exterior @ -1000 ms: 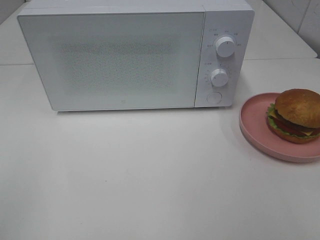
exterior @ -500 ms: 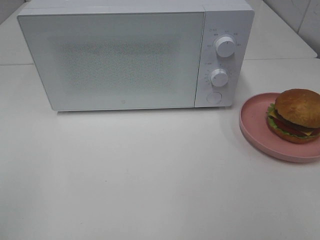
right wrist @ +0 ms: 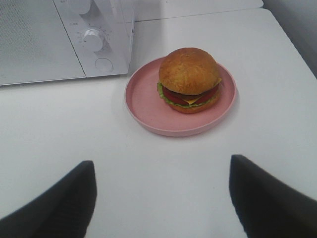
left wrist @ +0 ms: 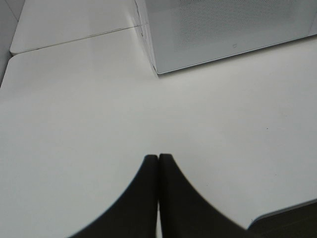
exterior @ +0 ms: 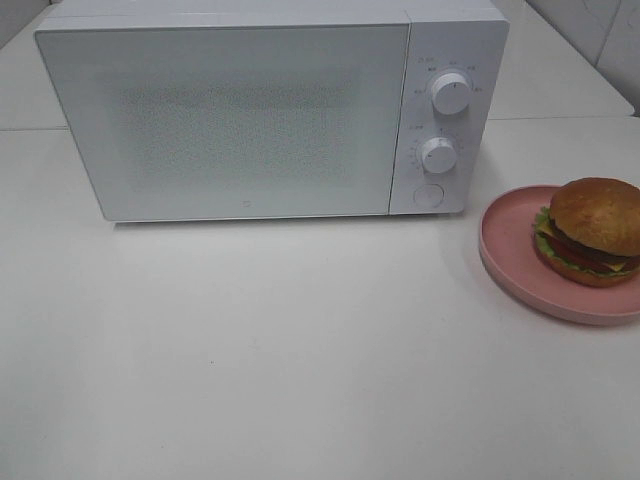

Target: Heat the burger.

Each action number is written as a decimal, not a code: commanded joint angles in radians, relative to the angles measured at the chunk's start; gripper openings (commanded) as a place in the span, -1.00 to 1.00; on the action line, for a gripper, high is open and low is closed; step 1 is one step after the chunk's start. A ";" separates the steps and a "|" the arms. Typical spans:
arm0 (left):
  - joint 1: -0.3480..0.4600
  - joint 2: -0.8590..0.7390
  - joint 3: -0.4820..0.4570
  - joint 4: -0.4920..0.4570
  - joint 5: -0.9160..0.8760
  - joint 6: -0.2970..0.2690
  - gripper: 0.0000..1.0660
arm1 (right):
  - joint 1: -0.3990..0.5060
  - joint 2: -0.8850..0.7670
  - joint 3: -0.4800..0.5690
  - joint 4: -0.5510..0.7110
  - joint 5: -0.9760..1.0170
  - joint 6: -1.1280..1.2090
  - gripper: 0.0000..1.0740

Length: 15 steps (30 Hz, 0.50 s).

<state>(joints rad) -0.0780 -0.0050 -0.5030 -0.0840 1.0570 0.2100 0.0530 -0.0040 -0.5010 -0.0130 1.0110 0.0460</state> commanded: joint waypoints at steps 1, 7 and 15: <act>0.014 -0.025 0.004 -0.003 -0.014 0.001 -0.99 | 0.000 -0.027 0.002 -0.007 -0.012 0.004 0.32; 0.014 -0.025 0.004 -0.004 -0.014 0.001 -0.99 | -0.022 -0.027 0.002 -0.007 -0.012 0.005 0.32; 0.014 -0.025 0.004 -0.004 -0.014 0.001 -0.99 | -0.045 -0.027 0.002 -0.007 -0.012 0.005 0.32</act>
<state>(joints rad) -0.0670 -0.0050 -0.5030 -0.0830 1.0570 0.2110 0.0160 -0.0040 -0.5010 -0.0140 1.0110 0.0460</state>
